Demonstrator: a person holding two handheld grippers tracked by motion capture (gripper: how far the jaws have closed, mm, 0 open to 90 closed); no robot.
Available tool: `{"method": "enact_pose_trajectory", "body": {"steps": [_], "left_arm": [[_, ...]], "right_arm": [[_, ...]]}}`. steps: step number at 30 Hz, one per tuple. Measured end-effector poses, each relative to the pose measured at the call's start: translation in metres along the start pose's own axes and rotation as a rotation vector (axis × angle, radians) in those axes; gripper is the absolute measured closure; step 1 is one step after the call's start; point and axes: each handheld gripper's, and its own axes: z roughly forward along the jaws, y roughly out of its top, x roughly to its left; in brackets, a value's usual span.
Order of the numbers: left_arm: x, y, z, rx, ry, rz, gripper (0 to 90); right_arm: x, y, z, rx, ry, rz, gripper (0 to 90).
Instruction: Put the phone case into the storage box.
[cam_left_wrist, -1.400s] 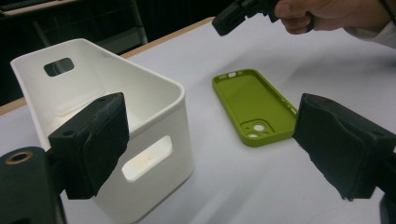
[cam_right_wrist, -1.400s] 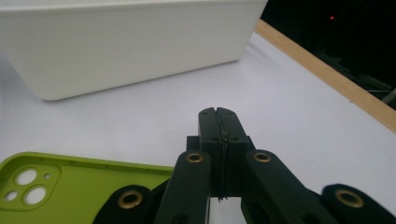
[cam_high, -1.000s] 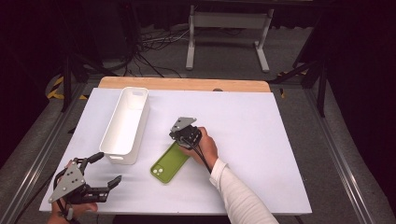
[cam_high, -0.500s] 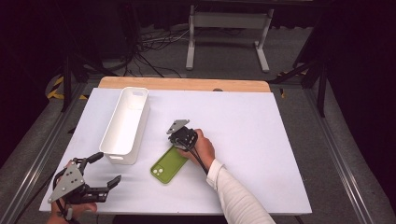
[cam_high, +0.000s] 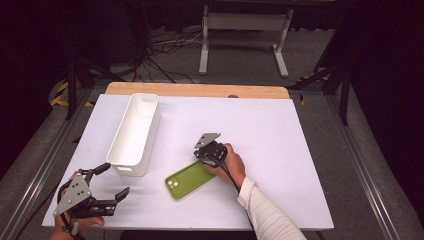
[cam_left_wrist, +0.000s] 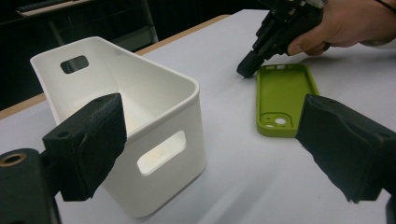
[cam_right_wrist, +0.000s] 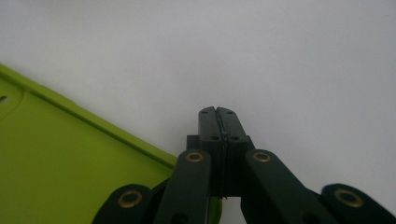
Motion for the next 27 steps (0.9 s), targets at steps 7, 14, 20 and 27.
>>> {"method": "enact_pose_trajectory", "body": {"steps": [7,14,20,27], "left_arm": [[0.000,-0.001,0.001,0.011,-0.005,0.002,9.3],[0.000,-0.001,0.002,0.020,-0.003,0.006,9.3],[-0.001,-0.001,0.002,0.021,-0.005,0.005,9.4],[-0.002,-0.001,0.002,0.023,-0.003,0.006,9.4]], "right_arm": [[0.002,-0.017,-0.016,-0.010,0.020,0.023,90.0],[0.012,-0.029,-0.030,0.002,0.021,-0.004,90.0],[0.019,-0.037,-0.041,0.015,0.027,-0.028,90.0],[0.030,-0.047,-0.053,0.023,0.044,-0.039,90.0]]}}
